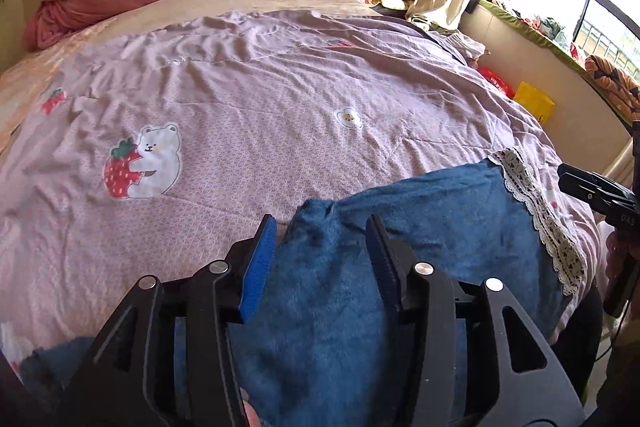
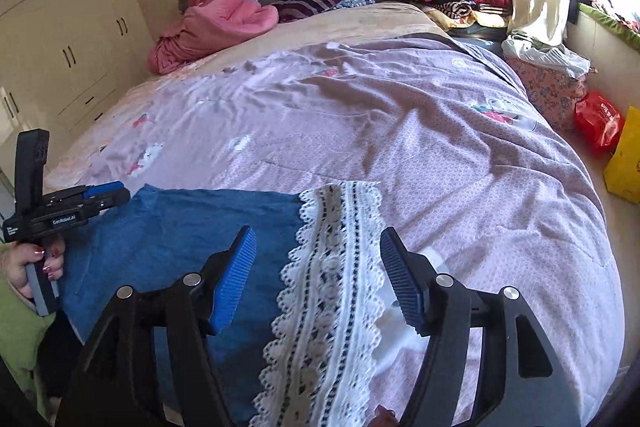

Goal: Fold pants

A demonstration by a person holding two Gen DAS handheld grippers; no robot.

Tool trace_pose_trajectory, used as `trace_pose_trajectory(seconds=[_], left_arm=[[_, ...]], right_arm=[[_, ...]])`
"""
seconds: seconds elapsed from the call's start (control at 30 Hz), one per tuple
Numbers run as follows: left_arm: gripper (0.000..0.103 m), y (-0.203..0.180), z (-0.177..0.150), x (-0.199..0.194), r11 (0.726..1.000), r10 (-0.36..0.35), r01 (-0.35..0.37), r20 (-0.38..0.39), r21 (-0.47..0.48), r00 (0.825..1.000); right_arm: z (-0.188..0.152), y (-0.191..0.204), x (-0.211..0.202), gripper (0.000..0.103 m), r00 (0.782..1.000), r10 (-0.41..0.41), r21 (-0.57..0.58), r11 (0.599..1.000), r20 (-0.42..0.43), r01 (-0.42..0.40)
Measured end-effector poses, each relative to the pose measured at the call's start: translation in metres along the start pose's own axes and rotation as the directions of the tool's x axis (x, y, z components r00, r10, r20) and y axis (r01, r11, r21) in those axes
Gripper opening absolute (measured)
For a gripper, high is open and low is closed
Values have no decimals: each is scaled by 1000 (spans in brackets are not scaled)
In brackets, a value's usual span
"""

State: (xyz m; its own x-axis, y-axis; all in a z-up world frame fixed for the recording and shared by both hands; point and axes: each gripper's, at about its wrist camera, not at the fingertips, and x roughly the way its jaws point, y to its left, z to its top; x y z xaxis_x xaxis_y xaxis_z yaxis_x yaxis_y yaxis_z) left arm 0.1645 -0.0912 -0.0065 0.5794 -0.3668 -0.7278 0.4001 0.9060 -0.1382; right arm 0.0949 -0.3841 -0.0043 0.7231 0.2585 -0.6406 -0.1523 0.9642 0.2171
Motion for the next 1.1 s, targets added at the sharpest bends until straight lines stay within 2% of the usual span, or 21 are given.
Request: trace_pose_trajectory(seconds=[0.1, 0.2, 0.3, 0.37, 0.47, 0.63, 0.73, 0.8, 0.9, 1.1], left_arm=[[44, -6, -19, -16, 999, -35, 35, -12, 6, 999], [44, -12, -45, -26, 999, -32, 33, -27, 27, 999], [45, -15, -67, -27, 999, -1, 4, -57, 53, 998], [47, -13, -78, -23, 999, 13, -8, -86, 53, 996], [51, -9, -92, -16, 993, 84, -73, -119, 89, 989], [51, 1, -100, -14, 994, 76, -67, -105, 86, 992], [52, 5, -102, -11, 996, 59, -52, -91, 73, 994], [53, 3, -102, -13, 997, 60, -55, -89, 62, 994], [77, -9, -99, -25, 996, 32, -24, -102, 81, 994], [78, -35, -91, -55, 994, 3, 2, -53, 105, 999]], right_arm=[[-16, 22, -8, 63, 998, 54, -28, 998, -18, -54], [-34, 42, -7, 64, 996, 68, -58, 996, -61, -72], [-51, 52, -2, 64, 994, 45, -71, 996, -102, -52], [-62, 51, 4, 66, 990, -1, -67, 998, -143, -9], [-80, 44, 5, 66, 982, -52, -68, 997, -183, 40], [-98, 41, -4, 66, 983, -54, -55, 997, -175, 45], [-99, 42, -7, 66, 985, -57, -50, 998, -161, 50], [-96, 42, -14, 66, 989, -32, -15, 999, -145, 30], [-92, 36, -32, 66, 994, 6, 44, 999, -111, -1], [-87, 29, -64, 69, 999, -8, 81, 997, -51, 12]])
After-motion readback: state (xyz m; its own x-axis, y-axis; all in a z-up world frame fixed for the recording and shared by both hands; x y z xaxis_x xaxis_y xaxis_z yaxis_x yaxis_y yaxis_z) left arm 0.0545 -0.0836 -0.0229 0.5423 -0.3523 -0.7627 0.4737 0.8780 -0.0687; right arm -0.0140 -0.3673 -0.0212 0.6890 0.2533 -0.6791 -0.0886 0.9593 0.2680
